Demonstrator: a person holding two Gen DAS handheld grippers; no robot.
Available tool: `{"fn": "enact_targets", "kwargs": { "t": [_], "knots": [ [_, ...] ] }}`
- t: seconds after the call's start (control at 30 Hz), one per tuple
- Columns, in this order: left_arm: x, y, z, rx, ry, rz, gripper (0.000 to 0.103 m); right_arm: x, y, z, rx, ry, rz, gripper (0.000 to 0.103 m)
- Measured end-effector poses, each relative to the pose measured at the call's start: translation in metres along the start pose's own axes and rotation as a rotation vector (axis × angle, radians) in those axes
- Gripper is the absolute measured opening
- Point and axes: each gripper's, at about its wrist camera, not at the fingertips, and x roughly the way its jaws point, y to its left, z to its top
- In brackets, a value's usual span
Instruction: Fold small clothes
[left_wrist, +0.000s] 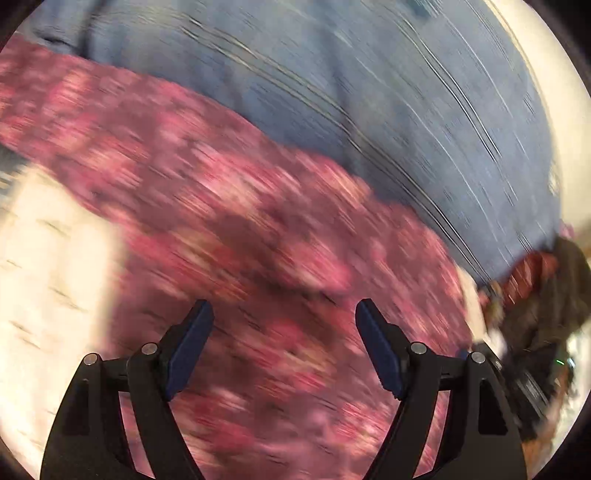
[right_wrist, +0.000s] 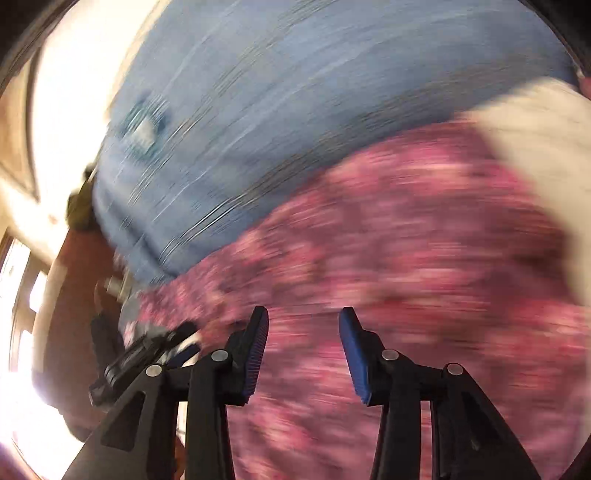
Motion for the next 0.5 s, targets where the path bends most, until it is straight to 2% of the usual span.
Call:
{"fn": "enact_targets", "kwargs": {
  "t": [0.1, 0.13, 0.2, 0.23, 0.27, 0.3, 0.33, 0.4, 0.47, 0.5],
  "knots": [
    [0.027, -0.021, -0.005, 0.002, 0.085, -0.041, 0.079, -0.013, -0.042, 0.001, 0.122, -0.045, 0.025, 0.043],
    [0.033, -0.026, -0.004, -0.001, 0.087, -0.034, 0.079, -0.017, -0.055, 0.001, 0.16, -0.056, 0.04, 0.043],
    [0.04, -0.035, 0.006, -0.015, 0.038, 0.008, 0.079, -0.017, -0.074, 0.002, 0.227, -0.062, 0.082, 0.043],
    [0.042, -0.038, 0.012, -0.022, 0.017, 0.021, 0.073, -0.015, -0.077, 0.003, 0.248, -0.068, 0.098, 0.043],
    [0.043, -0.042, 0.02, -0.028, 0.007, 0.031, 0.033, -0.015, -0.082, 0.006, 0.27, -0.076, 0.119, 0.043],
    [0.046, -0.044, 0.027, -0.024, 0.024, 0.036, 0.012, -0.013, -0.087, 0.008, 0.294, -0.084, 0.152, 0.043],
    [0.048, -0.045, 0.032, -0.03, 0.046, 0.037, 0.011, -0.012, -0.089, 0.011, 0.313, -0.09, 0.173, 0.045],
    [0.04, -0.045, 0.04, -0.058, 0.023, 0.045, 0.011, -0.001, -0.09, 0.018, 0.357, -0.113, 0.201, 0.045],
    [0.024, -0.046, 0.041, -0.059, -0.01, 0.059, 0.011, 0.007, -0.091, 0.028, 0.406, -0.152, 0.164, 0.041],
    [0.016, -0.046, 0.041, -0.068, -0.024, 0.042, 0.011, 0.009, -0.091, 0.032, 0.445, -0.181, 0.178, 0.038]
  ]
}}
